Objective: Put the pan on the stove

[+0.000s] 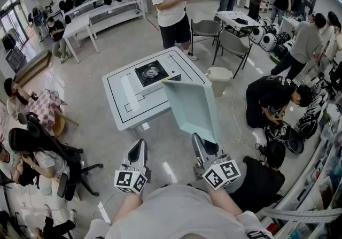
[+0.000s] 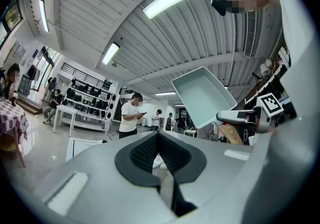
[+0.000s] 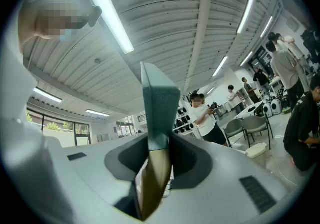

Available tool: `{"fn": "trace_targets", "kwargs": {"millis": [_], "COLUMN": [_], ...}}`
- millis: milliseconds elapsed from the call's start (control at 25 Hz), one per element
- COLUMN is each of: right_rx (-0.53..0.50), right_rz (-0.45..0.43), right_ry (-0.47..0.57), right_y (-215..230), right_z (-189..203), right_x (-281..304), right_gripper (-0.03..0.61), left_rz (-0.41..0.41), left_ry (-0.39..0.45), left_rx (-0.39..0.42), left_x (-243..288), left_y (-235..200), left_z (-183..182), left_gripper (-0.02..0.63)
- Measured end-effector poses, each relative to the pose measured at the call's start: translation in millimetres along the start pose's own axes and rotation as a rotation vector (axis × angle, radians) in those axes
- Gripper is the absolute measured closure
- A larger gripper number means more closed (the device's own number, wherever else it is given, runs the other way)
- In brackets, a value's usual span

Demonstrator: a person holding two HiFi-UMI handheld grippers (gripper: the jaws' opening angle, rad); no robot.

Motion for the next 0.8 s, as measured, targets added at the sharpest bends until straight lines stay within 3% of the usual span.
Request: {"fn": "trace_targets", "kwargs": {"millis": [800], "right_rx": [-0.074], "right_rz": [0.047], "right_ry": [-0.007], "right_y": [8], "right_z": [-1], "right_x": [-4], "right_gripper": [0.451], "left_rz": [-0.032], "left_ry": [-0.002], "left_rx": [0.017], "left_x": [0], "left_y": [12], "left_z": [-3], "left_gripper": [0.603]}}
Point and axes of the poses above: the fingertips, and each gripper's own axes: x forward along the fingers, y to its right, z out of its underside, the point moved 10 cm from there along -x, backward along the fingers, and after that the axes turned 13 degrees about x, right-handed, at the moved point
